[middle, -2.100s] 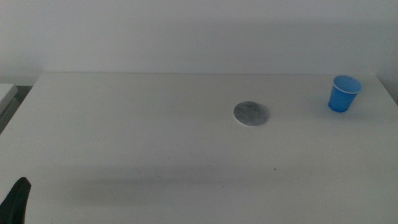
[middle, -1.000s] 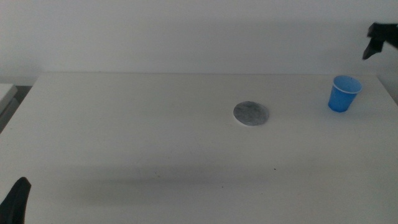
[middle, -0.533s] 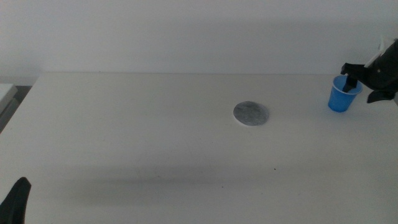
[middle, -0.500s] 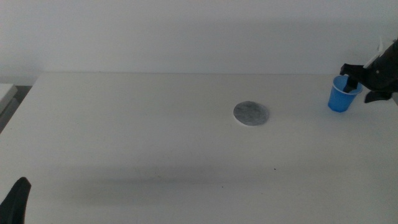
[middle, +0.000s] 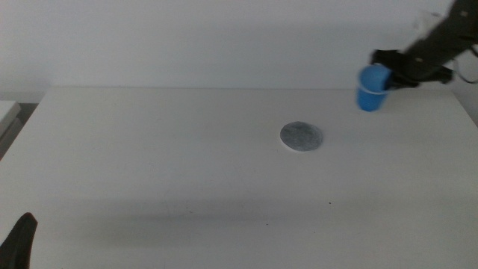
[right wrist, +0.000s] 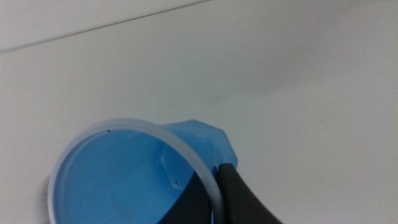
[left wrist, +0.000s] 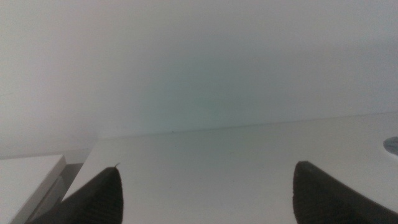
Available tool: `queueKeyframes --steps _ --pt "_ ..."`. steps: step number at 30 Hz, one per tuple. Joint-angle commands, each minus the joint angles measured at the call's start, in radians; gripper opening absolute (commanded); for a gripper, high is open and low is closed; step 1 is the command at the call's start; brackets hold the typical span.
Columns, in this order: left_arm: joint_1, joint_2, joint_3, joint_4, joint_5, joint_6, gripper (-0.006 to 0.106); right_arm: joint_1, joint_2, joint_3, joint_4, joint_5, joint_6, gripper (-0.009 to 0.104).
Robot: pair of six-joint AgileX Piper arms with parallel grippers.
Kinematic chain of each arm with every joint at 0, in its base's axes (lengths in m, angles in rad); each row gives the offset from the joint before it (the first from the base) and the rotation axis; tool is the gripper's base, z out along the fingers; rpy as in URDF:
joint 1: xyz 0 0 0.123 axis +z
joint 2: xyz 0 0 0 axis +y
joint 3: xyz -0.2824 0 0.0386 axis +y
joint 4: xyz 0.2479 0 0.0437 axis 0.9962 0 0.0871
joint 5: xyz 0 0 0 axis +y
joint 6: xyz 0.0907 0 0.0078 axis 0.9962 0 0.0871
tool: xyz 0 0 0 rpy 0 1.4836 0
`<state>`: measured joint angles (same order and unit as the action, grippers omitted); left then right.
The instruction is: Place an empty cup on a cup mat.
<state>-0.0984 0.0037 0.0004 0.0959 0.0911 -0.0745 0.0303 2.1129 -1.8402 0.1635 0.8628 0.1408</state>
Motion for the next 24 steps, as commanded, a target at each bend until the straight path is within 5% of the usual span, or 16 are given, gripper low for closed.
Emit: queueKeyframes --steps 1,10,24 --pt "-0.002 -0.004 0.000 0.000 -0.006 -0.003 0.094 0.056 -0.019 -0.006 0.003 0.017 -0.007 -0.002" --pt "-0.002 -0.004 0.000 0.000 -0.006 -0.003 0.094 0.247 -0.001 -0.006 -0.002 -0.033 0.021 -0.002" --pt "-0.002 -0.004 0.000 0.000 -0.006 -0.003 0.094 0.265 0.066 -0.006 -0.004 -0.048 0.043 -0.002"
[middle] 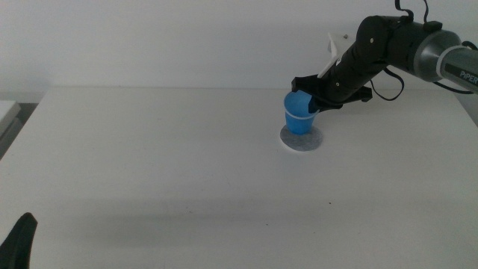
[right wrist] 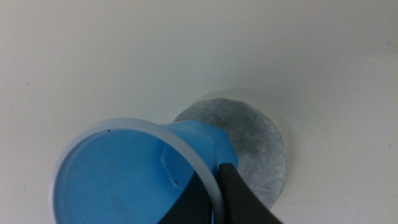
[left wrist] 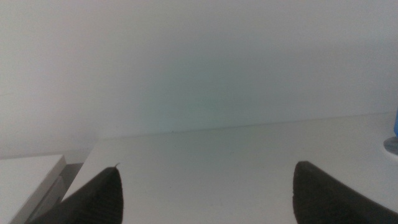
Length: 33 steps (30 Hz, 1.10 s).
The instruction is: Place an empty cup on a cup mat.
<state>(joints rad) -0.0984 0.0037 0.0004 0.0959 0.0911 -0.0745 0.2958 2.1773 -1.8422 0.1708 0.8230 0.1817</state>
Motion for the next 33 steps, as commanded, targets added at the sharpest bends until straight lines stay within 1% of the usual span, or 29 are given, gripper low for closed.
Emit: queueKeyframes --steps 1,6,7,10,16,18,20,21,28,31,33 --pt "-0.002 -0.004 0.000 0.000 -0.006 -0.003 0.094 -0.001 0.002 -0.005 -0.011 -0.006 0.003 -0.002" --pt "-0.002 -0.004 0.000 0.000 -0.006 -0.003 0.094 -0.001 0.006 -0.003 -0.011 -0.004 0.003 -0.001" --pt "-0.002 -0.004 0.000 0.000 -0.006 -0.003 0.094 -0.001 0.006 -0.003 -0.031 -0.006 0.004 -0.001" --pt "-0.002 -0.004 0.000 0.000 -0.006 -0.003 0.094 -0.001 0.020 -0.003 -0.053 -0.005 0.004 -0.001" --pt "-0.002 -0.004 0.000 0.000 -0.006 -0.003 0.094 -0.003 0.036 -0.003 -0.059 0.002 0.004 -0.001" --pt "-0.002 -0.004 0.000 0.000 -0.006 -0.003 0.094 -0.002 0.036 -0.003 -0.061 0.002 0.004 0.002" --pt "-0.002 -0.004 0.000 0.000 -0.006 -0.003 0.094 -0.004 0.036 -0.003 -0.069 0.002 0.004 0.008" --pt "-0.002 -0.004 0.000 0.000 -0.006 -0.003 0.094 -0.004 0.036 -0.003 -0.071 0.002 0.004 0.013" --pt "-0.002 -0.004 0.000 0.000 -0.006 -0.003 0.094 -0.006 -0.015 -0.003 -0.071 -0.008 -0.015 0.055" --pt "-0.002 -0.004 0.000 0.000 -0.006 -0.003 0.094 -0.008 -0.089 -0.003 -0.071 -0.010 -0.037 0.067" --pt "-0.002 -0.004 0.000 0.000 -0.006 -0.003 0.094 -0.017 -0.151 -0.003 -0.071 0.003 -0.055 0.072"
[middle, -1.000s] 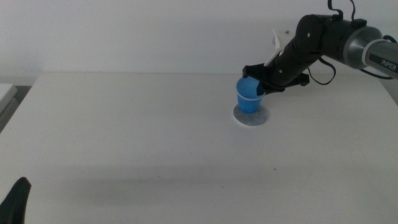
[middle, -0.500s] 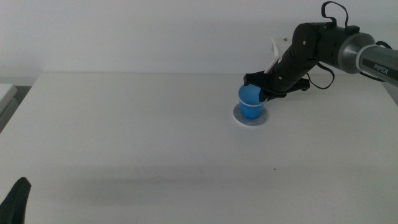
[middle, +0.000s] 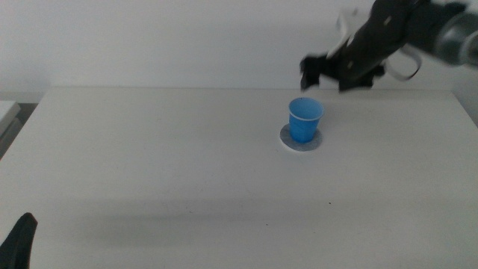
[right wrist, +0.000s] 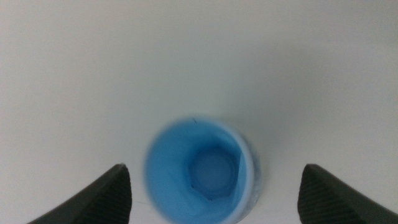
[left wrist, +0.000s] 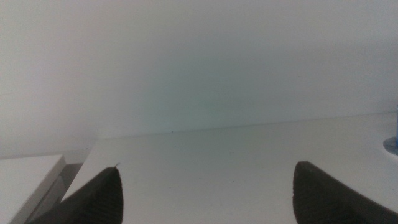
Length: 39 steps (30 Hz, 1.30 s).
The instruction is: Place an empty cup on a cup mat.
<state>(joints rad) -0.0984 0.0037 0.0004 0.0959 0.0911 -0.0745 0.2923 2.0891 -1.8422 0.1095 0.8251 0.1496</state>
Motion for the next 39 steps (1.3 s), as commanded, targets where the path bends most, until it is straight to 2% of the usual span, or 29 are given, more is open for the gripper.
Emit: queueKeyframes --steps 1,5,8,16,24,30,34,36,39 --pt "-0.002 -0.004 0.000 0.000 -0.006 -0.003 0.094 -0.022 -0.100 -0.003 -0.014 0.015 -0.040 0.073" --pt "-0.002 -0.004 0.000 0.000 -0.006 -0.003 0.094 -0.068 -0.250 0.007 -0.029 0.090 -0.138 0.073" --pt "-0.002 -0.004 0.000 0.000 -0.006 -0.003 0.094 -0.120 -0.394 0.097 -0.031 0.078 -0.183 0.073" --pt "-0.002 -0.004 0.000 0.000 -0.006 -0.003 0.094 -0.287 -0.937 0.693 -0.032 -0.257 -0.150 0.073" --pt "-0.002 -0.004 0.000 0.000 -0.006 -0.003 0.094 -0.292 -1.284 1.015 -0.033 -0.319 -0.150 0.073" --pt "-0.002 -0.004 0.000 0.000 -0.006 -0.003 0.094 -0.292 -1.495 1.157 -0.059 -0.353 -0.150 0.073" --pt "-0.002 -0.004 0.000 0.000 -0.006 -0.003 0.094 -0.292 -1.606 1.244 -0.115 -0.361 -0.150 0.073" --pt "-0.002 -0.004 0.000 0.000 -0.006 -0.003 0.094 -0.292 -1.647 1.302 -0.118 -0.386 -0.123 0.073" --pt "-0.002 -0.004 0.000 0.000 -0.006 -0.003 0.094 -0.292 -1.722 1.415 -0.156 -0.502 -0.116 0.073"
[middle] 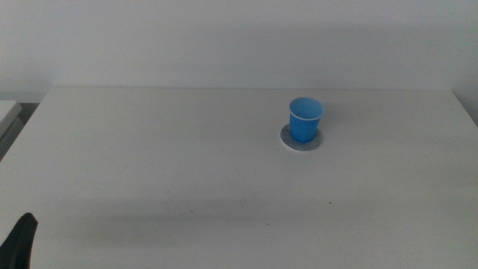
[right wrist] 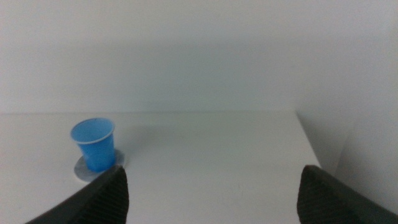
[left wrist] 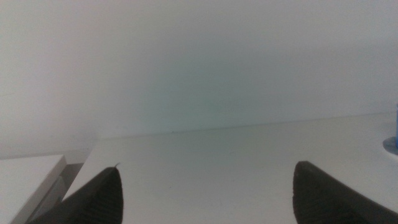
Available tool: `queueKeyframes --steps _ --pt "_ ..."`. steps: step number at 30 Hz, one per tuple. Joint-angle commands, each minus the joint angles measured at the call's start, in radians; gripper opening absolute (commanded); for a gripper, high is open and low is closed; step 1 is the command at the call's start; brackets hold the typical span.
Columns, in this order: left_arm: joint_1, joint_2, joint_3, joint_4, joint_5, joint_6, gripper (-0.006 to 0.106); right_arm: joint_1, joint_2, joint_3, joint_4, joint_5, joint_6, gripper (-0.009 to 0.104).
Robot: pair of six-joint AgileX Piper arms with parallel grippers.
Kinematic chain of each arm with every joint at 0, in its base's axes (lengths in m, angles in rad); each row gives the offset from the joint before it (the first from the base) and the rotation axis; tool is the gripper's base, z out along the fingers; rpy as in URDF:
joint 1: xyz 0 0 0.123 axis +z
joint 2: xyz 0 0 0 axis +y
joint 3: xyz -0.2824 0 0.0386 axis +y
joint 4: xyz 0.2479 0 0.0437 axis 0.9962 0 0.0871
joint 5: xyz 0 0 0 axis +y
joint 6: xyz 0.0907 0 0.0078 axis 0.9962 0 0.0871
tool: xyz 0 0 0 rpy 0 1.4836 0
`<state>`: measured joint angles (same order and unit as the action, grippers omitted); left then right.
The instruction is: Place an empty cup on a cup mat.
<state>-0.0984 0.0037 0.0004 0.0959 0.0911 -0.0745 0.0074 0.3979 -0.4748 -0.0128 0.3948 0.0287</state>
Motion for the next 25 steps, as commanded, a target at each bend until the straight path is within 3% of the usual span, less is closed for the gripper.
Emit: queueKeyframes --steps 1,6,13,18,25 --pt "-0.002 -0.004 0.000 0.000 -0.006 -0.003 0.094 -0.007 -0.058 0.092 -0.038 -0.127 0.004 0.073" --pt "-0.002 -0.004 0.000 0.000 -0.006 -0.003 0.094 -0.007 -0.171 0.293 -0.038 -0.297 0.004 0.073" --pt "-0.002 -0.004 0.000 0.000 -0.006 -0.003 0.094 -0.007 -0.302 0.474 -0.038 -0.297 0.004 0.073" --pt "-0.002 -0.004 0.000 0.000 -0.006 -0.003 0.094 -0.007 -0.398 0.475 -0.038 -0.229 0.004 0.073" --pt "-0.002 -0.004 0.000 0.000 -0.006 -0.003 0.094 -0.007 -0.398 0.475 -0.038 -0.260 0.004 0.073"
